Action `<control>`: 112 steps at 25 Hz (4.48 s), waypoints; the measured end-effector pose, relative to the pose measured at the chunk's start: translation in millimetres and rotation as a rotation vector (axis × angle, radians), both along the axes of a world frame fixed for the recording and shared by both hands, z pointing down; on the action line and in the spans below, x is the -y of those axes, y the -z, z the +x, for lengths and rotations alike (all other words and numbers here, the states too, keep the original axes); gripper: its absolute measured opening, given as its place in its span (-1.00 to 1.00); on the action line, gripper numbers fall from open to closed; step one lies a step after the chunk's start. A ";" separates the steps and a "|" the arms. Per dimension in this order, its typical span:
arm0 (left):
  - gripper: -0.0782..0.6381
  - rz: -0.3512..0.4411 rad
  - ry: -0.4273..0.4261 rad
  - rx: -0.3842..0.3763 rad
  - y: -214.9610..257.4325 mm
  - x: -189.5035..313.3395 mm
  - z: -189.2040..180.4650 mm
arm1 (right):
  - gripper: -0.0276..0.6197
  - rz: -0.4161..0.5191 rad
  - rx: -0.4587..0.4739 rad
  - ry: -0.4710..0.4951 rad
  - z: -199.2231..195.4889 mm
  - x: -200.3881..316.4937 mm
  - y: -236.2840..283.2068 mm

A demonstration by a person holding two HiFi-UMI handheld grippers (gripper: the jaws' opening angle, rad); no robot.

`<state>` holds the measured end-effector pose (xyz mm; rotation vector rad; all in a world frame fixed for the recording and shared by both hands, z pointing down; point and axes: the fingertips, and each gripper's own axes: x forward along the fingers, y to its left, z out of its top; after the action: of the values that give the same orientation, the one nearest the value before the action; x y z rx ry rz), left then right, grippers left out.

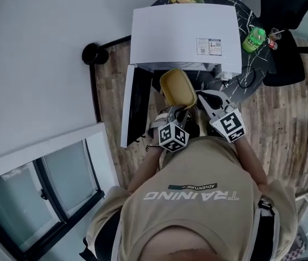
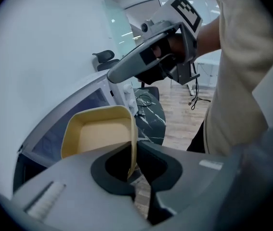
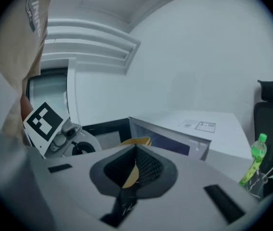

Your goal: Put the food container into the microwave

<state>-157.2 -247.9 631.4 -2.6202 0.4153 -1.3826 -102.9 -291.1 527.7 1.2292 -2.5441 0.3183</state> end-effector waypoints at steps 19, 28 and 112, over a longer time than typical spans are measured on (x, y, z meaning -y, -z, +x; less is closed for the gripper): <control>-0.70 -0.083 -0.093 -0.030 -18.7 49.7 9.3 | -0.88 -0.038 -0.083 -0.181 19.7 16.5 -13.7; -0.70 -0.081 -0.013 0.017 -21.1 54.4 30.3 | -0.88 0.029 0.017 -0.100 55.3 9.9 -8.2; -0.53 0.167 0.064 0.045 -26.4 168.0 48.3 | -0.88 -0.039 -0.043 -0.065 66.9 11.2 -25.3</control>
<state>-108.9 -415.9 657.8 -2.4578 0.5864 -1.3594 -36.0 -302.3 553.0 1.2921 -2.4539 0.3501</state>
